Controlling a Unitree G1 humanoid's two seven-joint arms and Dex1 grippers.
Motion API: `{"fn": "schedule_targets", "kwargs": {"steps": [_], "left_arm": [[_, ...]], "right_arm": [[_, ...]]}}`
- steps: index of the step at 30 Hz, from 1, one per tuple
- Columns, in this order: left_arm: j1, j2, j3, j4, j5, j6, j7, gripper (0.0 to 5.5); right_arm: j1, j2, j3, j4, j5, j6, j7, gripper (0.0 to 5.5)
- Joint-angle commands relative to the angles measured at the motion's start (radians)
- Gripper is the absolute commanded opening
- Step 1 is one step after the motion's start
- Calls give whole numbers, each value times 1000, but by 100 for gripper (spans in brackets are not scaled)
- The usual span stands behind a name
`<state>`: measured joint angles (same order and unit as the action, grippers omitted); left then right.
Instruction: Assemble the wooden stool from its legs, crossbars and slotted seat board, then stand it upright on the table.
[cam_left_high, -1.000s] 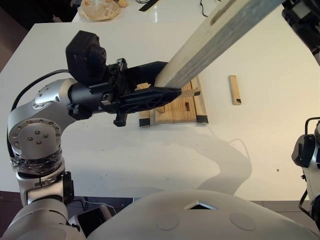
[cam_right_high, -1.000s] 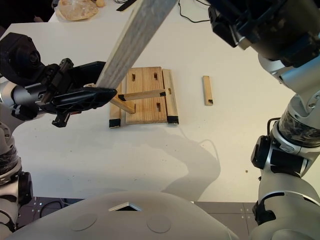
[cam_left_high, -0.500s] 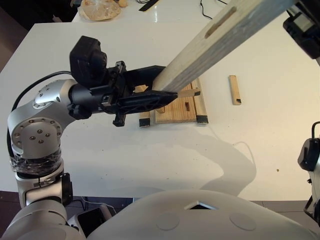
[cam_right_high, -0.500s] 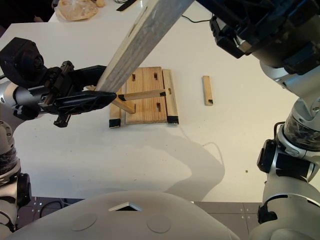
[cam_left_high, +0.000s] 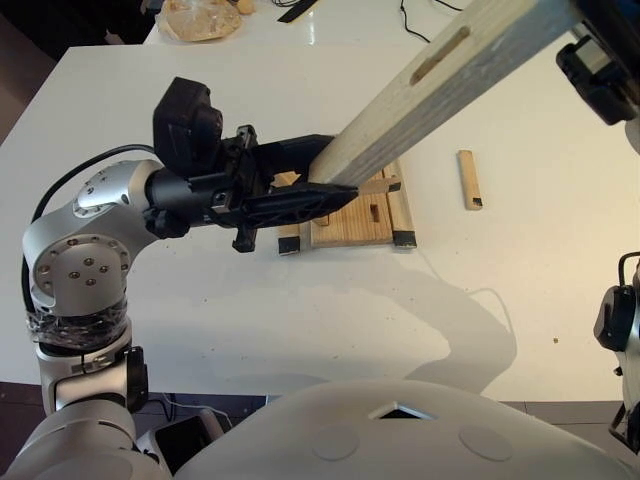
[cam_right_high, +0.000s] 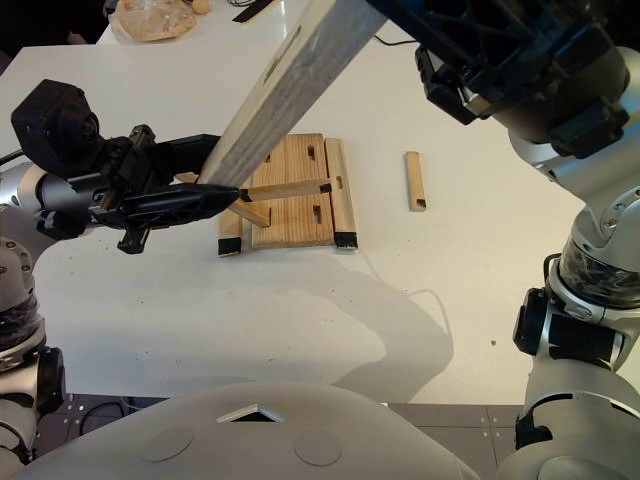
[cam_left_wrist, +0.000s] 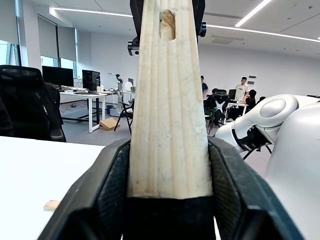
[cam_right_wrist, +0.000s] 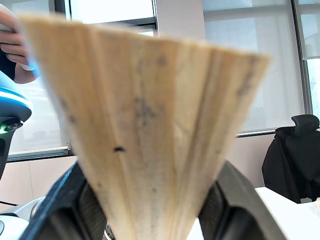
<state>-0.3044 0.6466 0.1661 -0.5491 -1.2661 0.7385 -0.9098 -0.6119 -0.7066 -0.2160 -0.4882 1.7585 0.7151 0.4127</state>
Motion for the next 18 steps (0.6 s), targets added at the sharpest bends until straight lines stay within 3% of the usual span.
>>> {"fn": "schedule_targets", "kwargs": {"steps": [1, 7, 11, 18], "left_arm": [[-65, -9, -12, 24, 60, -23, 49, 239], [-132, 1, 12, 38, 74, -29, 79, 316], [-163, 50, 42, 71, 126, -49, 51, 317], [-121, 92, 95, 160, 254, -121, 25, 317]], "right_arm": [[11, -8, 16, -36, -34, 18, -26, 203], [-73, 18, 6, 17, -39, -22, -84, 203], [-171, 10, -25, 118, -127, -46, -63, 203], [-211, -122, -39, 333, -544, -160, 279, 203]]}}
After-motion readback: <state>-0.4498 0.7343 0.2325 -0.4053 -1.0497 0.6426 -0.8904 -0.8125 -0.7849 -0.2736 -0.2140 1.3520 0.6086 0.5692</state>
